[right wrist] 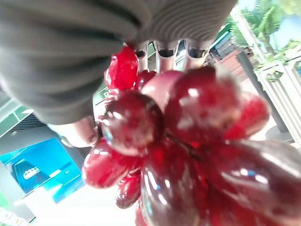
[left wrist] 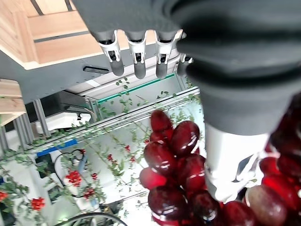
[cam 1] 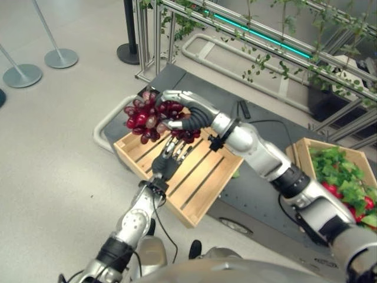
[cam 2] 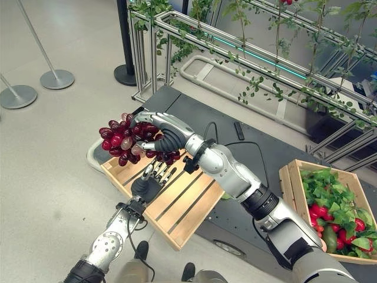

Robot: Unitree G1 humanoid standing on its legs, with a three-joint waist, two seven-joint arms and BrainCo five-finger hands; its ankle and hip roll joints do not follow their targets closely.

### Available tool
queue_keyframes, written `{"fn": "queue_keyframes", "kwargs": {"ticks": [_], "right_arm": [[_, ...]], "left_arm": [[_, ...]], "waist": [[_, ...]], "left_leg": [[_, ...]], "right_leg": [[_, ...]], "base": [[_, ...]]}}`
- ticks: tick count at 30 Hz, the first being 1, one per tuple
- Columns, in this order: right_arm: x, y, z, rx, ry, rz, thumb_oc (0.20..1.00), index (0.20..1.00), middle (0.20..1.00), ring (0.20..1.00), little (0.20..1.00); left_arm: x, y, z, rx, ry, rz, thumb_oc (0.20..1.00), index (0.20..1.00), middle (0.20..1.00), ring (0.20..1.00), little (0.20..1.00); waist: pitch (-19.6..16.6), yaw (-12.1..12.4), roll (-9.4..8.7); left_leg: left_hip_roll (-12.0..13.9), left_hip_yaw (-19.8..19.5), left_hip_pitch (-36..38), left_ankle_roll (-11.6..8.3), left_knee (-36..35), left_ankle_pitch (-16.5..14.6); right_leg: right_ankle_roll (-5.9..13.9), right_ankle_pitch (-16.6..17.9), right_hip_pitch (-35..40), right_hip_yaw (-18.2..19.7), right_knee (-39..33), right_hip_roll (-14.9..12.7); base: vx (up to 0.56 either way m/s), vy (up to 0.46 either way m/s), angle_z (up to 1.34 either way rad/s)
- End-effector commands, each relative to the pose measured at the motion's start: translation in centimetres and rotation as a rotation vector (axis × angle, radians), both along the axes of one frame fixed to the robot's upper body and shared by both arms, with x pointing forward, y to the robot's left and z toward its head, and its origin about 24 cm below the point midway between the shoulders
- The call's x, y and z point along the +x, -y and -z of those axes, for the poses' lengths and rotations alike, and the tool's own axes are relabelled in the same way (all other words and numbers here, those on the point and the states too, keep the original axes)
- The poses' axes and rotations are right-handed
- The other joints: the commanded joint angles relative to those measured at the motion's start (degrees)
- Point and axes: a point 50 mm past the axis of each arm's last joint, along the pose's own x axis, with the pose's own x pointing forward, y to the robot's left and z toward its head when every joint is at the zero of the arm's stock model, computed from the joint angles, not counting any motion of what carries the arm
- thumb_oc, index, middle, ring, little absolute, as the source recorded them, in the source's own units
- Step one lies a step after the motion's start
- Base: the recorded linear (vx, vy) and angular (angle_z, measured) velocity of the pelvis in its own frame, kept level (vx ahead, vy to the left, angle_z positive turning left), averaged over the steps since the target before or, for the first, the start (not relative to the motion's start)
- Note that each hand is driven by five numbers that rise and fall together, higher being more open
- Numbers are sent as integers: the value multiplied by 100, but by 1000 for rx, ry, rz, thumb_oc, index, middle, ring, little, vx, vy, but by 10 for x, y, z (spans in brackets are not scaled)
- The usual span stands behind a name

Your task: Pick up the fruits from the basket on one side to the basket on the other side

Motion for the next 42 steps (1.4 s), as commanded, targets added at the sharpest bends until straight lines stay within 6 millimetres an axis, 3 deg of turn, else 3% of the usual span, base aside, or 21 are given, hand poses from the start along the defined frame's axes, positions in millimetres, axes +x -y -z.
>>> {"fn": "queue_keyframes", "kwargs": {"ticks": [1, 2, 6, 12, 20, 30, 37, 42], "right_arm": [[-8, 13, -47, 196, 154, 4, 200, 200, 200, 200, 200], [-1, 18, -52, 183, 184, 44, 200, 200, 200, 200, 200], [12, 20, -64, 130, 282, 136, 200, 200, 200, 200, 200], [22, 11, -64, 71, 317, 180, 200, 200, 200, 200, 200], [22, 11, -49, 39, 258, 166, 200, 200, 200, 200, 200], [18, 16, -46, 50, 232, 158, 200, 200, 200, 200, 200], [24, 40, -55, 153, 151, 167, 200, 200, 200, 200, 200], [16, 49, -71, 193, 145, 107, 200, 200, 200, 200, 200]], "left_arm": [[-9, 13, -17, -10, 108, 93, 1000, 1000, 1000, 1000, 1000], [-21, 17, -11, -4, 86, 143, 1000, 1000, 1000, 1000, 1000], [-26, 22, -5, -22, 56, 177, 1000, 1000, 1000, 1000, 1000], [-19, 25, -18, -41, 97, 178, 1000, 1000, 1000, 1000, 1000], [-9, 17, -16, -39, 88, 118, 1000, 1000, 1000, 1000, 1000], [-9, 7, -25, -41, 121, 80, 1000, 1000, 1000, 1000, 1000], [-4, -12, -36, 30, 191, -15, 1000, 1000, 1000, 1000, 1000], [1, -10, -35, 5, 177, -38, 1000, 1000, 1000, 1000, 1000]], "waist": [[-87, 74, -104], [-54, 120, -100], [-20, 166, -101], [1, 203, -95], [-18, 215, -141], [-19, 215, -140], [-122, 180, -86], [-293, 104, -82]], "left_leg": [[-95, -52, 155, 274, 486, -714], [-104, -64, 135, 274, 499, -713], [-113, -76, 119, 276, 520, -715], [-136, -99, 91, 279, 540, -705], [-136, -110, 90, 280, 545, -711], [-125, -107, 95, 281, 542, -708], [-127, -92, 169, 277, 487, -702], [-128, -90, 295, 261, 370, -688]], "right_leg": [[434, -19, -113, 13, 436, -143], [438, -16, -123, 6, 444, -146], [445, -18, -133, 9, 460, -140], [450, -6, -134, -8, 453, -150], [461, 10, -135, -50, 454, -172], [463, 26, -126, -37, 435, -176], [466, 32, -82, -19, 415, -177], [478, 26, 19, -42, 370, -178]], "base": [[0, 0, 0], [0, 0, 0], [-9, -7, 4], [0, 0, 0], [0, 0, 0], [0, 0, 0], [0, 0, 0], [0, 0, 0]]}}
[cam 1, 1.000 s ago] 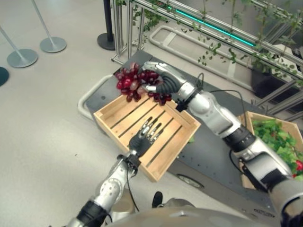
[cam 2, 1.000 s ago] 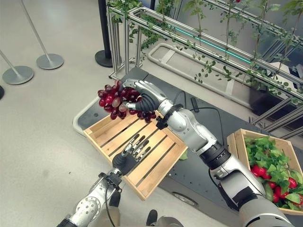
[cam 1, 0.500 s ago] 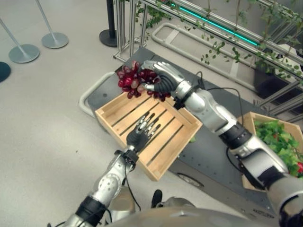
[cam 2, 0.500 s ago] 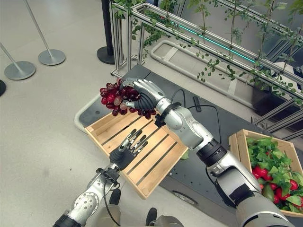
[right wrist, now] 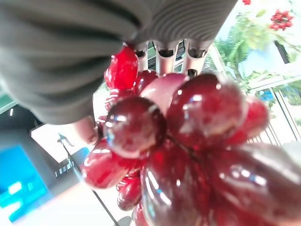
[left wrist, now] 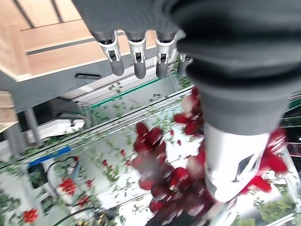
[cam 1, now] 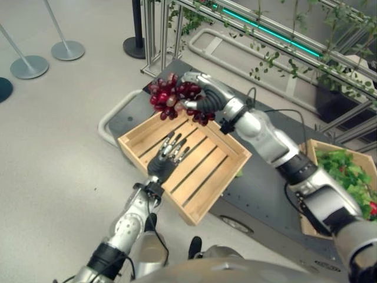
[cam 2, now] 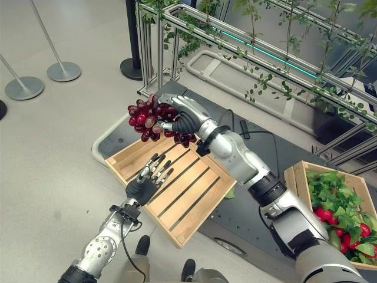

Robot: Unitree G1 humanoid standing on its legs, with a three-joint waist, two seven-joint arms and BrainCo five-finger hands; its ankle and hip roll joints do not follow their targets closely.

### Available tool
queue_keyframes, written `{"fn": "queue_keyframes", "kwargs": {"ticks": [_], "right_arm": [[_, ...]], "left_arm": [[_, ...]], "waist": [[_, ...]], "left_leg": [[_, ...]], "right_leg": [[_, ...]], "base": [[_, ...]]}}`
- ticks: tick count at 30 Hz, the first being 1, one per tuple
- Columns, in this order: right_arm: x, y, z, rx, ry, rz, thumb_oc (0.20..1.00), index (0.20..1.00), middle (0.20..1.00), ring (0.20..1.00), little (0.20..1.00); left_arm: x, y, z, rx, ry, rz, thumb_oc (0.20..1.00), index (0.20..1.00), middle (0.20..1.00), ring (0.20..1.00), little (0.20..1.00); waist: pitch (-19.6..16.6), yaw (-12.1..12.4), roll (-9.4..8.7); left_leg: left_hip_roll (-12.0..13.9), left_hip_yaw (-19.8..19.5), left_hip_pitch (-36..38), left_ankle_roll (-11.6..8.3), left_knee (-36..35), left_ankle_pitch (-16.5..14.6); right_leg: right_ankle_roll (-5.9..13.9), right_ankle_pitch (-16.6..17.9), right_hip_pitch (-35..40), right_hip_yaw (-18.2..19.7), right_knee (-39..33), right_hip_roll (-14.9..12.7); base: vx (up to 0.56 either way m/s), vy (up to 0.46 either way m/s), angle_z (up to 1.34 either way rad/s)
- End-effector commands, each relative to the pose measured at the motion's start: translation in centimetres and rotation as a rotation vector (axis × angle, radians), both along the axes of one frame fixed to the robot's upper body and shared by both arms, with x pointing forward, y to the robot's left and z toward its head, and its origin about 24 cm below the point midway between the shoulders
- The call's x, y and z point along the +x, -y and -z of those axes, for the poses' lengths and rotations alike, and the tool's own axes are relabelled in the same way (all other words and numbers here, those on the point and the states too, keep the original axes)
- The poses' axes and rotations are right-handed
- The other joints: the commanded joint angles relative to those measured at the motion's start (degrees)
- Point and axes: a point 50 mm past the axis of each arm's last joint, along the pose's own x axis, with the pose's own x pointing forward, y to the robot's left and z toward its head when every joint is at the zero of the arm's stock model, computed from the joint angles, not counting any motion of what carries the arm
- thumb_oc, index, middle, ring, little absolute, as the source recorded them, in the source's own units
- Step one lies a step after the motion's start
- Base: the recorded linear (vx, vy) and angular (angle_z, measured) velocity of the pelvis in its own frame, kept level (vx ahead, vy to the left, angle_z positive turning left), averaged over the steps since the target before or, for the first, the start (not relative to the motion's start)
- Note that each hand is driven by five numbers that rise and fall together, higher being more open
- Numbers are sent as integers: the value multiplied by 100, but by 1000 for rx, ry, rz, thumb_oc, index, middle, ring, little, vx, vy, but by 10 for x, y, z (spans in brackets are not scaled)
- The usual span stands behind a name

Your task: Pick up the fruits from the basket on one side to the basket on the other side

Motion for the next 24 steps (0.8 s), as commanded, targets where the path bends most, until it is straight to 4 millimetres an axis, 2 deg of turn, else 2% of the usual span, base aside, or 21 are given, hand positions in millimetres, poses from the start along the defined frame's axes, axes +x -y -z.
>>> {"fn": "queue_keyframes", "kwargs": {"ticks": [1, 3, 9, 12, 17, 24], "right_arm": [[-16, 6, -48, 131, 142, -83, 200, 200, 200, 200, 200], [-20, 9, -55, 124, 154, -112, 200, 200, 200, 200, 200], [-27, 6, -60, 117, 158, -170, 200, 200, 200, 200, 200], [-39, 0, -65, 118, 176, -244, 200, 200, 200, 200, 200], [-47, -5, -64, 135, 152, -312, 200, 200, 200, 200, 200], [-48, -7, -58, 150, 121, -327, 200, 200, 200, 200, 200]], "left_arm": [[0, 11, -19, -19, 107, 21, 1000, 1000, 1000, 1000, 1000], [3, 21, -13, -21, 85, 46, 1000, 1000, 1000, 1000, 1000], [8, 41, -20, -32, 117, 103, 1000, 1000, 1000, 1000, 1000], [11, 52, -16, -26, 103, 121, 1000, 1000, 1000, 1000, 1000], [14, 57, -13, -23, 84, 120, 1000, 1000, 1000, 1000, 1000], [17, 57, -12, -34, 72, 100, 1000, 1000, 1000, 1000, 1000]], "waist": [[-423, -20, -80], [-521, -53, -83], [-617, -96, -60], [-666, -146, -46], [-693, -184, -29], [-708, -204, 3]], "left_leg": [[-108, 9, 353, 265, 336, -684], [-121, 7, 395, 261, 321, -690], [-113, 24, 465, 251, 336, -720], [-79, 44, 528, 234, 321, -732], [-50, 48, 572, 216, 323, -744], [-28, 70, 594, 195, 314, -750]], "right_leg": [[481, 23, 10, 26, 401, -176], [474, 8, 65, 21, 393, -176], [459, -17, 124, 27, 383, -154], [449, -34, 166, 44, 364, -132], [426, -62, 196, 60, 361, -110], [423, -63, 222, 75, 324, -99]], "base": [[0, 0, 0], [0, 0, 0], [0, 0, 0], [0, 0, 0], [0, 0, 0], [0, 0, 0]]}}
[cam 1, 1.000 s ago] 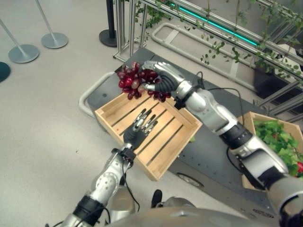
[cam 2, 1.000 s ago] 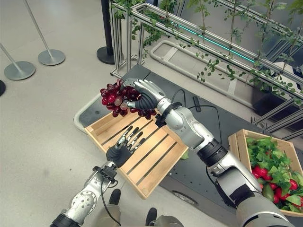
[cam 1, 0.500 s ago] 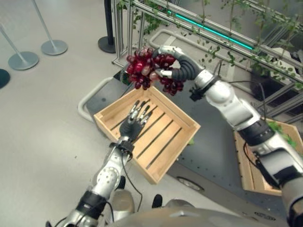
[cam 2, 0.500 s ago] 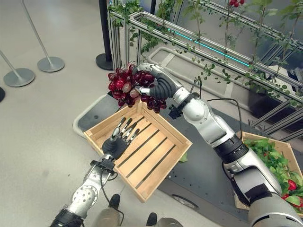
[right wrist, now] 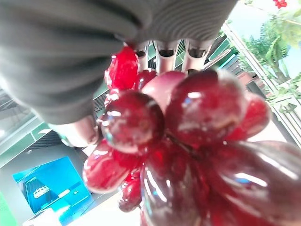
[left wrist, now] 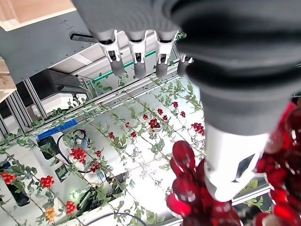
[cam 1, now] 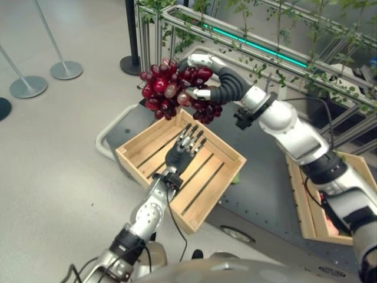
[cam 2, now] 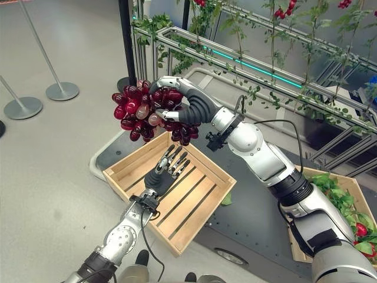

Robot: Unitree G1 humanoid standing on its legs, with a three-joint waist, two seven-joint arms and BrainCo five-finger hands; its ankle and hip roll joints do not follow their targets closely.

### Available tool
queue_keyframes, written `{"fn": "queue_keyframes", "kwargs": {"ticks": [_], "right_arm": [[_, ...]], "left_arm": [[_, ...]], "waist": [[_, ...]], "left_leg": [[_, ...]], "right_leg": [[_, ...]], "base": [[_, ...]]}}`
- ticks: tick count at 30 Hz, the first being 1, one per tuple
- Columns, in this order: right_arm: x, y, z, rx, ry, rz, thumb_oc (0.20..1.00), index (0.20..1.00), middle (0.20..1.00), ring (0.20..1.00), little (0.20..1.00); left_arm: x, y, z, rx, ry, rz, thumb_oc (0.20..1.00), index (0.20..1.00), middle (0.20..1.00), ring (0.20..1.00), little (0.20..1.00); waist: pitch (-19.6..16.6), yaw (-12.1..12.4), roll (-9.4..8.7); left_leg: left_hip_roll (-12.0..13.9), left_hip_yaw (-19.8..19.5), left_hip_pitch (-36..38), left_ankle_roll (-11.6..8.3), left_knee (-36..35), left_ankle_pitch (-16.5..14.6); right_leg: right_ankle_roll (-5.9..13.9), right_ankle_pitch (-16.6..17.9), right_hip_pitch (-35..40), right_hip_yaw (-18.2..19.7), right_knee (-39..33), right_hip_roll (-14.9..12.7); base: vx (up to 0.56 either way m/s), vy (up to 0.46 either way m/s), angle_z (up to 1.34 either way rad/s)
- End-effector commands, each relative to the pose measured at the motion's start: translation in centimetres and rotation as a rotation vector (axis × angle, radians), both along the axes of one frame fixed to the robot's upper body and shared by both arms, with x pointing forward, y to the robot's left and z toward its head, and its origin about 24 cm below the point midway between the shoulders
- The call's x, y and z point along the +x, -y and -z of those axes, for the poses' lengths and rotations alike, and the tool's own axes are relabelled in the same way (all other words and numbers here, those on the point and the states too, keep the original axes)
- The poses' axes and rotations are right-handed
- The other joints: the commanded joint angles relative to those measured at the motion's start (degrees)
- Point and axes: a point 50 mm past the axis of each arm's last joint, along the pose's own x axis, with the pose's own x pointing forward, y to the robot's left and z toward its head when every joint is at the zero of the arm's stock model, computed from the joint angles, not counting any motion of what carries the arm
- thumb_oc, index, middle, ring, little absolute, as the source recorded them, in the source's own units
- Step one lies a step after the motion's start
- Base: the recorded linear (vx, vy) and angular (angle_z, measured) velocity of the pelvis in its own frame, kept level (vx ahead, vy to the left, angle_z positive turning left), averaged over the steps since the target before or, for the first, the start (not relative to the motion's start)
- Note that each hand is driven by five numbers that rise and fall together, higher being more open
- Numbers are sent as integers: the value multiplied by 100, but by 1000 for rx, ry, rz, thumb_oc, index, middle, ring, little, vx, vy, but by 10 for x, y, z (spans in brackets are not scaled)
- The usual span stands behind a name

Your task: Pick up the fruits from the basket on one side to the basket on the other side

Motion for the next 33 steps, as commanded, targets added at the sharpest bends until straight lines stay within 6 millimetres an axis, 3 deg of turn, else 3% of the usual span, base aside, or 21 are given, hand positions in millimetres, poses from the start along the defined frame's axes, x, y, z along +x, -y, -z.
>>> {"fn": "queue_keyframes", "kwargs": {"ticks": [1, 7, 16, 33], "right_arm": [[-19, -8, -28, 106, 103, -120, 200, 200, 200, 200, 200], [-20, -8, -8, 125, 26, -127, 200, 200, 200, 200, 200], [-20, -3, 11, 122, -24, -93, 200, 200, 200, 200, 200], [-23, 1, 26, 95, -43, -72, 200, 200, 200, 200, 200]], "left_arm": [[5, 6, -11, -8, 70, -6, 1000, 1000, 1000, 1000, 1000], [1, 25, -14, -13, 78, 43, 1000, 1000, 1000, 1000, 1000], [9, 3, -23, -33, 114, -39, 1000, 1000, 1000, 1000, 1000], [7, 0, -43, -113, 192, -47, 1000, 1000, 1000, 1000, 1000]], "waist": [[-340, -32, -98], [-302, -62, -87], [-324, -79, -28], [-336, -119, 13]], "left_leg": [[-33, 49, 205, 199, 395, -726], [-39, 52, 182, 208, 420, -748], [-47, 77, 205, 218, 411, -762], [-42, 84, 208, 221, 388, -764]], "right_leg": [[402, -45, -137, 51, 391, -101], [409, -43, -173, 33, 446, -113], [431, -51, -148, 1, 442, -136], [419, -53, -166, 20, 423, -141]], "base": [[0, 0, 0], [0, 0, 0], [3, 2, 0], [0, 0, 0]]}}
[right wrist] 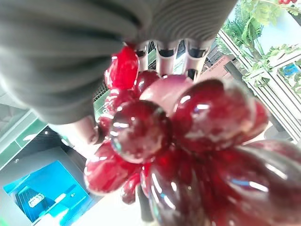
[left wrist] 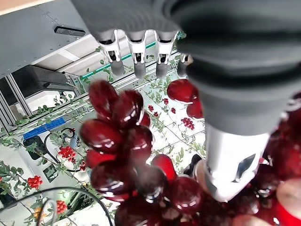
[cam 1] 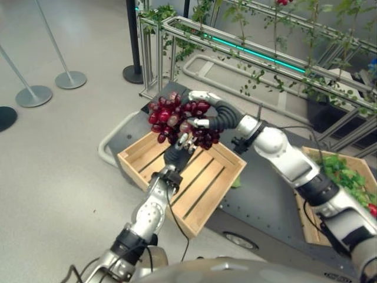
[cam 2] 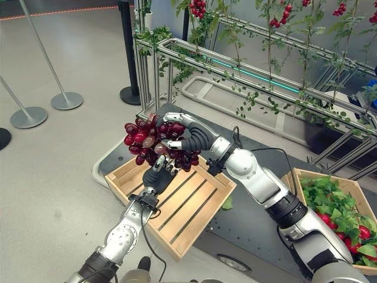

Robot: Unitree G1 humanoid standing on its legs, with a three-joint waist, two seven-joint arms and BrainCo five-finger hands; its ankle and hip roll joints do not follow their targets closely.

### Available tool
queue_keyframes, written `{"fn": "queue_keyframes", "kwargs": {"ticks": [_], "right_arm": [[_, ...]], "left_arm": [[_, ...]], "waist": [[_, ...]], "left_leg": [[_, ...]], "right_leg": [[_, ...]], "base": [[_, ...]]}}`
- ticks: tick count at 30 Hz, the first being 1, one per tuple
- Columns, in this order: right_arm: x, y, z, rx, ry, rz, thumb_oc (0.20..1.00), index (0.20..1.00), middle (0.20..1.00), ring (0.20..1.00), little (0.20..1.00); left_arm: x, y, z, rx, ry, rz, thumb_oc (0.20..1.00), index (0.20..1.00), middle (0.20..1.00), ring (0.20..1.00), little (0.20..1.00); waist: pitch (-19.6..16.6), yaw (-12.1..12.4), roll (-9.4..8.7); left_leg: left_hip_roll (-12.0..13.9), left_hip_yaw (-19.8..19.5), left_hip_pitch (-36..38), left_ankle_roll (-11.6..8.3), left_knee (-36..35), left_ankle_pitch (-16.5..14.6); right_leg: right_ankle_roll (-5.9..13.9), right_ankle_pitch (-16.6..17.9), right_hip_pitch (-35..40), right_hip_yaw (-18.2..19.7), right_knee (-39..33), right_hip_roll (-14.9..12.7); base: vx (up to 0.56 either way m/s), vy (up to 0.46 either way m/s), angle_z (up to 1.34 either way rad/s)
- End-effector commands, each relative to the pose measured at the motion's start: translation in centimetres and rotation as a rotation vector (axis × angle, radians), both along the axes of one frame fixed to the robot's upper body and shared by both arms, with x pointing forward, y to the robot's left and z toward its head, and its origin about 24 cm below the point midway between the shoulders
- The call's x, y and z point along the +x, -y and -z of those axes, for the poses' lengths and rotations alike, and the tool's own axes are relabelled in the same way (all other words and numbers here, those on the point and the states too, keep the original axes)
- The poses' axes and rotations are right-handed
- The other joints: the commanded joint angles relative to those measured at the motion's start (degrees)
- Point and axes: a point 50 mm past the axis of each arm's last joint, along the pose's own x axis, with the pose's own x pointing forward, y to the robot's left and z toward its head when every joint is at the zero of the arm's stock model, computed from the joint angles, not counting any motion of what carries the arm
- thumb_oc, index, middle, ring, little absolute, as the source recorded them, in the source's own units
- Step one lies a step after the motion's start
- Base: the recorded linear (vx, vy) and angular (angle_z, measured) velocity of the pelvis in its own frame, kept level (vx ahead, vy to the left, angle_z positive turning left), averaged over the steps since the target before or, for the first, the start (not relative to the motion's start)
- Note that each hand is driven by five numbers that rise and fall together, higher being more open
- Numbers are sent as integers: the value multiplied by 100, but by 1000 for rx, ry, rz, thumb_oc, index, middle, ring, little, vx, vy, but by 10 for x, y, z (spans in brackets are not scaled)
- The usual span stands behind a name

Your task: Pick up the fruits from the basket on one side to the basket on the other side

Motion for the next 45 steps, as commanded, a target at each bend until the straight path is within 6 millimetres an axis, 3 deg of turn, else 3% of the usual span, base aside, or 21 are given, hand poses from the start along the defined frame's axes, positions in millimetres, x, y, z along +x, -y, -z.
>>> {"fn": "queue_keyframes", "kwargs": {"ticks": [1, 16, 18, 25, 38, 45], "right_arm": [[-16, -3, -35, 90, 157, -84, 200, 200, 200, 200, 200], [-16, 11, -7, 17, 80, -22, 200, 200, 200, 200, 200], [-11, 17, 7, -41, 62, 34, 200, 200, 200, 200, 200], [-5, 23, 24, -93, 24, 91, 200, 200, 200, 200, 200], [0, 30, 46, -166, -34, 150, 200, 200, 200, 200, 200], [-1, 27, 48, -183, -29, 136, 200, 200, 200, 200, 200]], "left_arm": [[5, -2, -33, -68, 166, -17, 1000, 1000, 1000, 1000, 1000], [7, -6, -37, -71, 191, -30, 1000, 1000, 1000, 1000, 1000], [6, -5, -38, -72, 198, -25, 1000, 1000, 1000, 1000, 1000], [5, -5, -37, -74, 198, -21, 1000, 1000, 1000, 1000, 1000], [5, -3, -44, -86, 219, -14, 1000, 1000, 1000, 1000, 1000], [5, 0, -43, -81, 219, 0, 1000, 1000, 1000, 1000, 1000]], "waist": [[-194, -115, -48], [-136, -151, -37], [-117, -156, -13], [-115, -160, 9], [-113, -163, 33], [-99, -162, 36]], "left_leg": [[-49, 57, 219, 219, 402, -766], [-64, 20, 185, 221, 404, -758], [-72, 10, 170, 215, 393, -745], [-85, 0, 152, 220, 390, -736], [-99, -36, 153, 211, 362, -712], [-98, -56, 134, 207, 353, -700]], "right_leg": [[452, -10, -93, 3, 323, -134], [459, -29, -138, -6, 358, -146], [462, -33, -148, -22, 353, -146], [462, -38, -154, -43, 356, -155], [444, -50, -144, -85, 327, -149], [444, -47, -150, -109, 329, -153]], "base": [[0, 0, 0], [0, 0, 0], [0, 0, 0], [0, 0, 0], [-1, 0, 1], [0, 0, 0]]}}
